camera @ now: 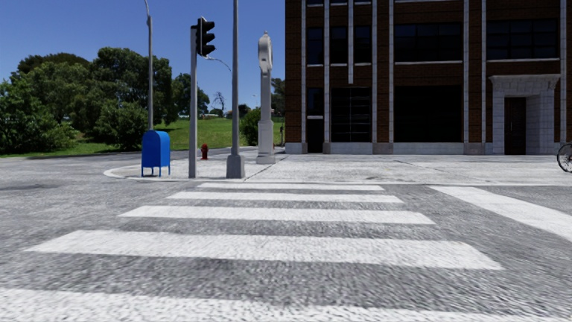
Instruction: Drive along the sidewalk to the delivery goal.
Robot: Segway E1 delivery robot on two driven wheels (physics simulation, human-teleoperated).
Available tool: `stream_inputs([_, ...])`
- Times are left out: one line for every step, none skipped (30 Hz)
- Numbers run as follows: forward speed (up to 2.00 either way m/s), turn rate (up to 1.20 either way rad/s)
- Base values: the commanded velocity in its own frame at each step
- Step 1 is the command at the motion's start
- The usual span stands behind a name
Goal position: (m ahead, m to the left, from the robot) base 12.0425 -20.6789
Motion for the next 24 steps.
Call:
stream_inputs([2.00, 0.00])
stream_inputs([2.00, 0.00])
stream_inputs([2.00, 0.00])
stream_inputs([2.00, 0.00])
stream_inputs([2.00, 0.00])
stream_inputs([2.00, 0.00])
stream_inputs([2.00, 0.00])
stream_inputs([2.00, 0.00])
stream_inputs([2.00, 0.00])
stream_inputs([2.00, 0.00])
stream_inputs([2.00, 0.00])
stream_inputs([2.00, 0.00])
stream_inputs([2.00, 0.00])
stream_inputs([2.00, 0.00])
stream_inputs([2.00, 0.00])
stream_inputs([2.00, 0.00])
stream_inputs([2.00, 0.00])
stream_inputs([2.00, 0.00])
stream_inputs([2.00, 0.00])
stream_inputs([2.00, 0.00])
stream_inputs([2.00, 0.00])
stream_inputs([2.00, 0.00])
stream_inputs([2.00, -0.07])
stream_inputs([2.00, -0.12])
